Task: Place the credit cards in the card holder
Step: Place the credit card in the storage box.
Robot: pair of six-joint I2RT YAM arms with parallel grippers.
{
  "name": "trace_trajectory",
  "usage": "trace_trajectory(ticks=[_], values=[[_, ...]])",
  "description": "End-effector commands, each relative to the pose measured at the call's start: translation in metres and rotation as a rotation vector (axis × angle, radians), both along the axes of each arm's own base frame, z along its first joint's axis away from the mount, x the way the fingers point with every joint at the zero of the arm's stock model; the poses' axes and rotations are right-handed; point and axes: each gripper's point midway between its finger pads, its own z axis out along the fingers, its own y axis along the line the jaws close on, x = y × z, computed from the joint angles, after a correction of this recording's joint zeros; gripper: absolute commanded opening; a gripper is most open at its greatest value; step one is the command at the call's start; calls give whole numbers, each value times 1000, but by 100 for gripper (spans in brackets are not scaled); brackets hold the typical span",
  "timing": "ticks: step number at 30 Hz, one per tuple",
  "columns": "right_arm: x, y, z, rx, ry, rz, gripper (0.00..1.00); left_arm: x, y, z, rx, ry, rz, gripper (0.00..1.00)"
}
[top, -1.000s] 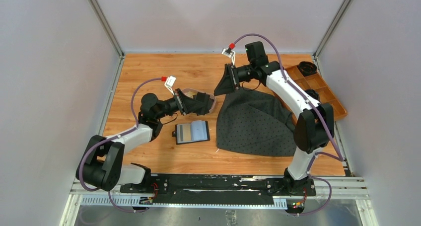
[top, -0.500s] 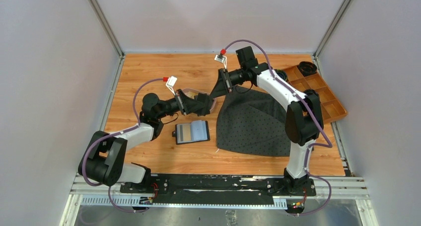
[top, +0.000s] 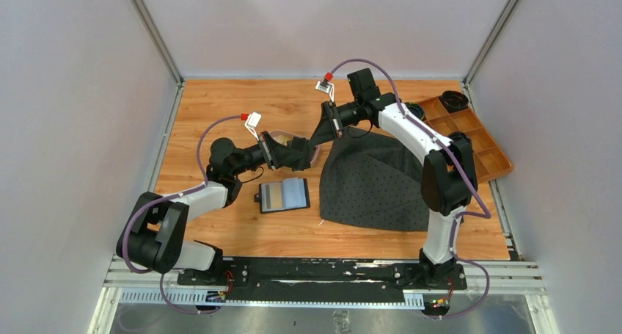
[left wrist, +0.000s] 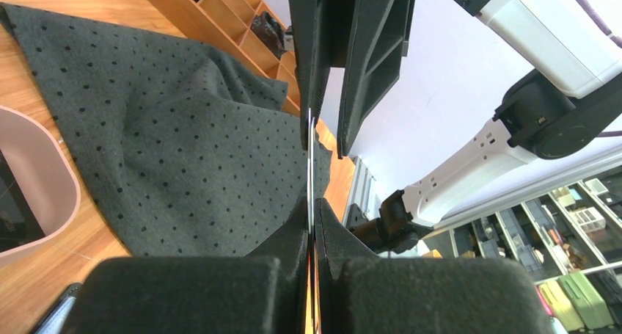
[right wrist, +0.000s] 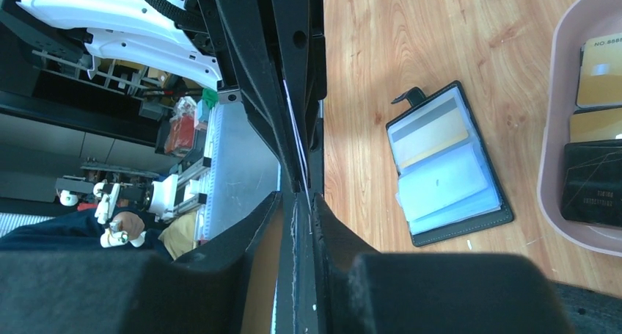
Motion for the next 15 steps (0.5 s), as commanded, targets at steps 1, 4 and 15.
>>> trace_trajectory(ticks=[1,4,15], values=[[-6,7,8,26,20,45,19,0,-1,5,-7,-36,-17,0],[-7,8,9,33,30,56,7,1,-1,4,-6,-35,-17,0],[26,20,-20,32,45,59,0,42,1,-18,10,-18,52,0]])
